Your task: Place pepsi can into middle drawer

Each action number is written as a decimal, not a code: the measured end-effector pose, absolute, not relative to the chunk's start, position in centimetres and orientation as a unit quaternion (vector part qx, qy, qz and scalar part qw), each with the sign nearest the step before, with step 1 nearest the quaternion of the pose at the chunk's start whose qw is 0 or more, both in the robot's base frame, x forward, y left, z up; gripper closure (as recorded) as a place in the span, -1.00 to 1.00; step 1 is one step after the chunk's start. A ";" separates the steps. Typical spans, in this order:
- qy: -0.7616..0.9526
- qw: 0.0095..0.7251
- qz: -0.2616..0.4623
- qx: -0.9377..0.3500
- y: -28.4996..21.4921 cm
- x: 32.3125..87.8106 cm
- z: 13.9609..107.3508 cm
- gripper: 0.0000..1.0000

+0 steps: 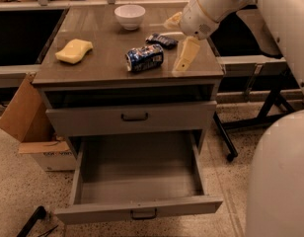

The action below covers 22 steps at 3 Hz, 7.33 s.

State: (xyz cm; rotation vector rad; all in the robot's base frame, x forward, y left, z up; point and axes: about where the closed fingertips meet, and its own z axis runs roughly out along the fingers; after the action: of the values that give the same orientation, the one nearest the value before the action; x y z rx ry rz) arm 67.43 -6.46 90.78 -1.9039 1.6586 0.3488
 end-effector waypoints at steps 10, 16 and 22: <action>0.666 0.272 0.194 -0.667 -3.2 59.2 84.6 1.00; 0.725 0.239 0.236 -0.601 -1.1 54.4 60.8 1.00; 0.870 0.247 0.193 -0.381 -2.4 58.0 43.2 0.16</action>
Offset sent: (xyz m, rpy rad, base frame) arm 0.0525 0.0380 -0.0402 -0.0172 0.0124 -0.0431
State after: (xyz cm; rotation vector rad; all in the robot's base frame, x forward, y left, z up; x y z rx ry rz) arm 57.95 -2.37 43.17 -1.0394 2.3725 0.5263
